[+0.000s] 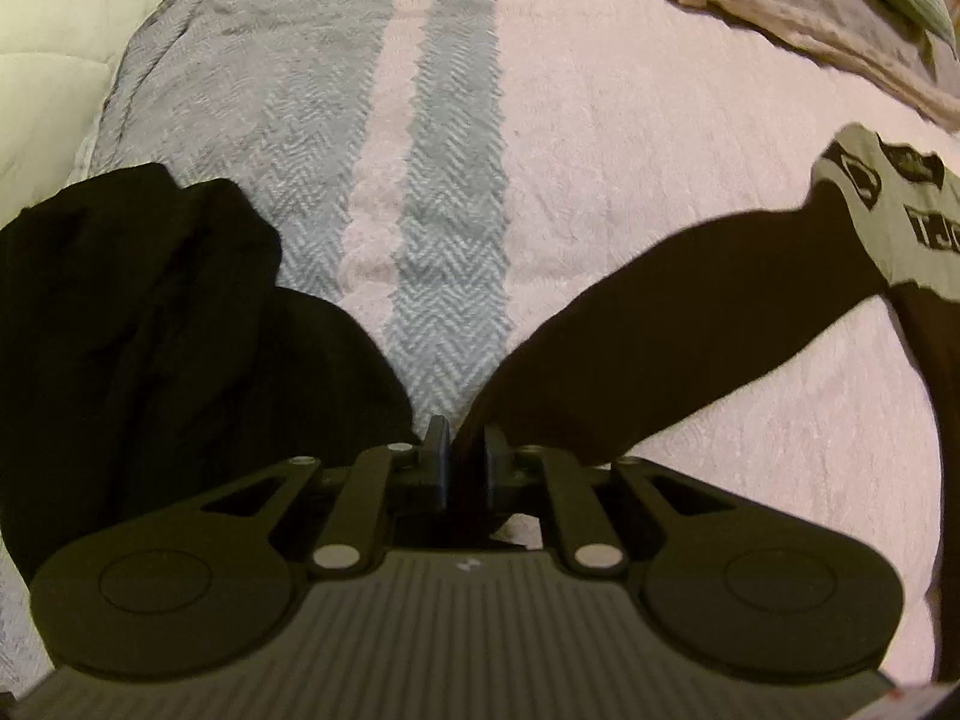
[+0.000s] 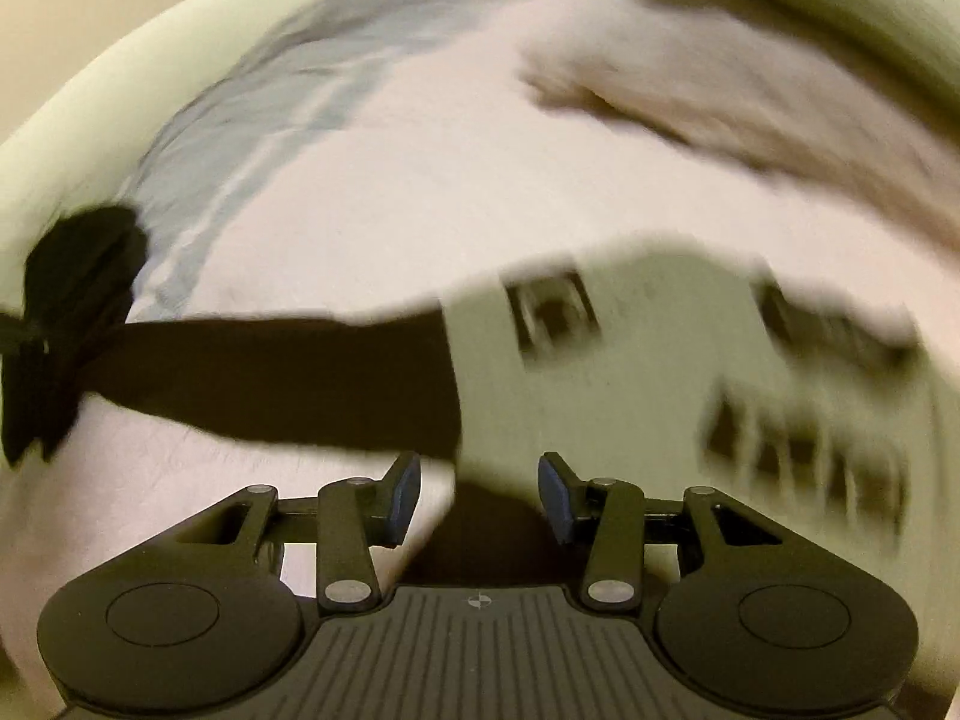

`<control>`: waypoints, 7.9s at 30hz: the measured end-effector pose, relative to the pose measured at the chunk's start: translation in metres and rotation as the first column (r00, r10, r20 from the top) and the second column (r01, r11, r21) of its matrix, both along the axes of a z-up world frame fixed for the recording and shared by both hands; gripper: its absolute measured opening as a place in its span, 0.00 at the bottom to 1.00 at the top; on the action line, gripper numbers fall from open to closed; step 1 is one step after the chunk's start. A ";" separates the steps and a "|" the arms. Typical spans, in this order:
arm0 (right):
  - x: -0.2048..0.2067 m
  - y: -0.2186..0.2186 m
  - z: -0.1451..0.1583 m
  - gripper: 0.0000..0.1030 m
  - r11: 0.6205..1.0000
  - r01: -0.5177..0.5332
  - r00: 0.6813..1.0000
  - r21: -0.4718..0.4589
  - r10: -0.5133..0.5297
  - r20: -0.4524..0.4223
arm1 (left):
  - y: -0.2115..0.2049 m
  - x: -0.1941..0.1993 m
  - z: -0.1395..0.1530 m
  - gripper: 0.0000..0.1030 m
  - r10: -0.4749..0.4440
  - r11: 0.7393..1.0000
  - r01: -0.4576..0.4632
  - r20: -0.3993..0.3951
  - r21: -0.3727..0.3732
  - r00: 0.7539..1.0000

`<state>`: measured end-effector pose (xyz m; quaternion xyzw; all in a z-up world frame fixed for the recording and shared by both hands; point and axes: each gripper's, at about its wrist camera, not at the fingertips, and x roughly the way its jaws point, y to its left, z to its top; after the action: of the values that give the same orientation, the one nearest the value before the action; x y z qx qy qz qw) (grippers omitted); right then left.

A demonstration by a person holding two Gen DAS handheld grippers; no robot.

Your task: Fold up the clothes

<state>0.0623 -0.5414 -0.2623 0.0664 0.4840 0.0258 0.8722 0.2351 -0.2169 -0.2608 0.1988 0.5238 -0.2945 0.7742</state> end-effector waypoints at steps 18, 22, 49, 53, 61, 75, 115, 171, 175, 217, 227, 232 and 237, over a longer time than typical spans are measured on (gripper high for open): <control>0.149 -0.015 -0.083 0.00 0.747 -0.638 0.765 -0.186 0.589 -0.261 | -0.039 0.034 -0.050 0.51 -0.180 0.984 0.181 -0.075 -0.002 0.981; 0.150 -0.032 -0.054 0.00 0.856 -0.476 0.879 -0.204 0.472 -0.070 | -0.035 0.029 -0.043 0.02 -0.172 0.985 0.172 -0.059 -0.012 0.983; 0.146 -0.024 -0.083 0.00 0.869 -0.474 0.881 -0.144 0.468 -0.075 | -0.012 0.021 -0.032 0.02 -0.069 0.998 0.067 -0.092 -0.021 0.993; 0.132 -0.027 -0.078 0.22 0.919 -0.351 0.936 -0.183 0.350 -0.037 | -0.013 0.031 -0.044 0.07 -0.012 1.000 0.009 -0.105 -0.023 0.994; 0.076 -0.005 -0.050 0.27 0.961 -0.239 0.970 -0.139 0.244 0.021 | 0.000 0.047 -0.010 0.14 0.064 0.998 -0.063 0.037 -0.015 0.997; -0.117 -0.044 -0.047 0.27 0.923 0.384 0.918 0.023 -0.380 -0.110 | -0.009 0.019 -0.025 0.16 -0.034 0.999 0.034 -0.014 -0.041 0.999; -0.473 0.009 0.006 0.42 0.930 0.367 0.930 0.032 -0.366 -0.031 | -0.124 -0.406 -0.011 0.44 -0.594 0.804 0.592 -0.032 -0.046 0.804; -0.431 0.087 0.014 0.42 0.974 -0.044 0.991 -0.223 0.014 -0.134 | -0.116 -0.422 -0.014 0.07 -0.895 0.446 0.890 0.067 0.091 0.442; -0.425 0.058 0.049 0.44 0.973 0.172 0.976 -0.151 -0.189 -0.106 | -0.124 -0.403 0.015 0.09 -0.800 0.600 0.799 0.050 0.035 0.598; 0.027 0.376 -0.021 0.33 0.832 -0.469 0.855 -0.297 0.511 0.083 | 0.078 0.021 0.024 0.78 -0.275 0.961 0.273 0.141 0.032 0.951; 0.065 0.401 -0.076 0.02 0.692 -0.592 0.763 -0.414 0.646 -0.011 | 0.102 0.062 0.008 0.78 -0.259 0.965 0.262 0.104 -0.020 0.960; 0.062 0.325 -0.010 0.02 0.959 -0.234 0.941 -0.162 0.265 0.209 | 0.093 0.069 0.024 0.78 -0.255 0.964 0.262 0.109 -0.053 0.961; 0.017 0.206 0.060 0.02 0.976 0.196 0.909 0.089 -0.215 0.356 | 0.048 0.056 0.055 0.78 -0.322 0.932 0.339 0.142 -0.126 0.936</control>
<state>0.0791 -0.3350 -0.2022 0.1335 0.3037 -0.0421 0.9424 0.2913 -0.1691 -0.2053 0.2431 0.4123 -0.4465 0.7560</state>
